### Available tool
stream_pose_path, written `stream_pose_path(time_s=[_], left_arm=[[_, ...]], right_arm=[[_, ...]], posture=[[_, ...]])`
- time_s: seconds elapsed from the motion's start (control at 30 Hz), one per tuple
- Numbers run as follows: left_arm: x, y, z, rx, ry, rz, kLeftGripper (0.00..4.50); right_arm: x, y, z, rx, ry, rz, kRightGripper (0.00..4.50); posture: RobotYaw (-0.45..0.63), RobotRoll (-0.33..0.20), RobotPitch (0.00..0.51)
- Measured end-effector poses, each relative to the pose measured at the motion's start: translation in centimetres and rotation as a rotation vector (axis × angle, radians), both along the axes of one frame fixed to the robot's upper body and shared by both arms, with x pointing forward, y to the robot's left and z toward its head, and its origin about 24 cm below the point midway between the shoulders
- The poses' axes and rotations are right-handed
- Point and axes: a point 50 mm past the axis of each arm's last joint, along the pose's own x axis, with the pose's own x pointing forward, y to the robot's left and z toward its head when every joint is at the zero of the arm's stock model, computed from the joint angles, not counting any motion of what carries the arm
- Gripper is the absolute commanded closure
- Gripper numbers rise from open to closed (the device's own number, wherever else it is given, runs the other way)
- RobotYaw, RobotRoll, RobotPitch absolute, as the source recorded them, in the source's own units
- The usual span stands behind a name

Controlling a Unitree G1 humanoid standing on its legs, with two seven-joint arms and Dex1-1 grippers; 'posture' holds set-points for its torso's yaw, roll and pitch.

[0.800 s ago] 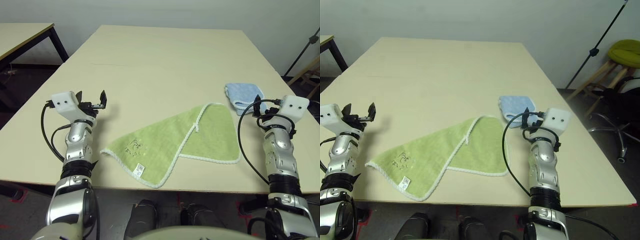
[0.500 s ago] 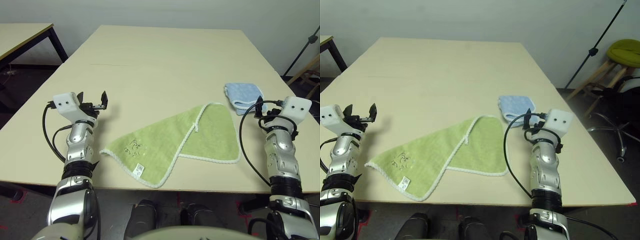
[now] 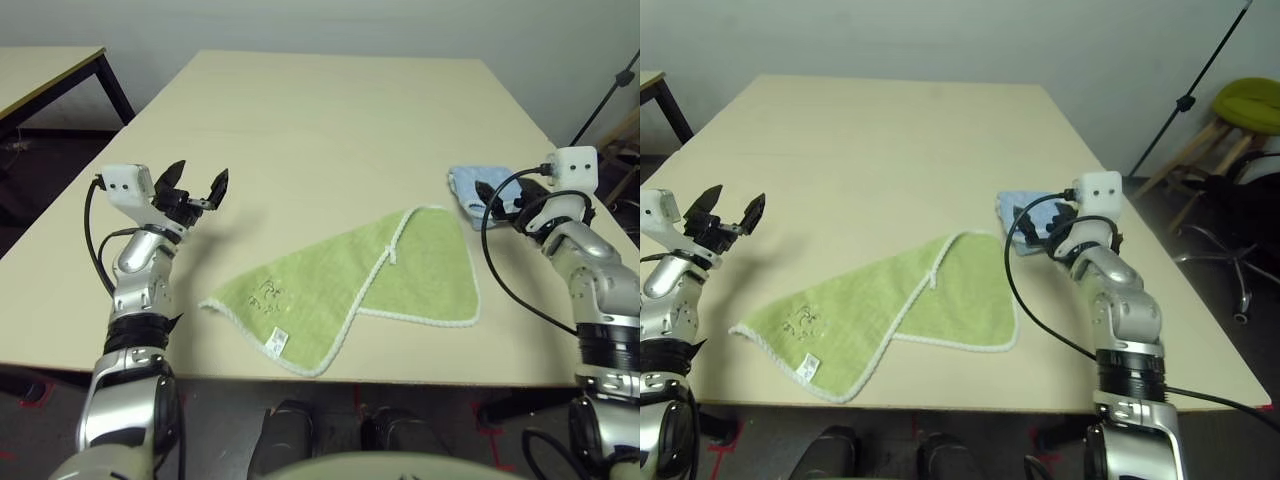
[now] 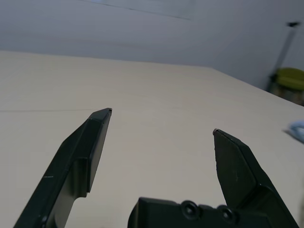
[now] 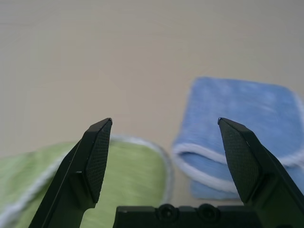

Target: Fold the towel and set it aside.

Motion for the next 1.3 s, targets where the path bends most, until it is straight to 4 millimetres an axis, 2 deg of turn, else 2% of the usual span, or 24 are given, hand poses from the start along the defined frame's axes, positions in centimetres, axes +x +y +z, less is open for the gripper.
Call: stream_pose_path(time_s=[0.17,0.23,0.43,0.87,1.13,1.3], left_arm=[[-1.0,-0.4,1.6,0.009,0.042,-0.226,0.00],[-1.3,-0.8,1.9,0.008,0.049,-0.297,0.00],[-2.0,-1.8,1.3,0.025,0.158,-0.453,0.00],[-2.7,-2.9,1.2,0.027,0.203,-0.536,0.00],[-2.9,-3.3,1.3,0.027,0.201,-0.544,0.00],[-3.1,-3.5,1.1,0.024,0.209,-0.542,0.00]], right_arm=[[0.8,1.5,1.3,-0.043,0.154,0.040,0.02],[0.9,1.7,1.1,-0.060,0.218,0.041,0.02],[1.8,1.7,-0.4,-0.015,0.421,0.009,0.02],[3.0,1.2,-4.4,0.004,0.579,-0.041,0.02],[4.1,1.3,-6.1,-0.041,0.587,-0.067,0.02],[4.5,1.1,-6.4,-0.065,0.584,-0.085,0.02]], posture=[[0.12,0.000,0.038],[0.13,0.000,0.036],[0.15,0.000,0.032],[0.17,0.000,0.033],[0.18,0.000,0.027],[0.19,0.000,0.027]])
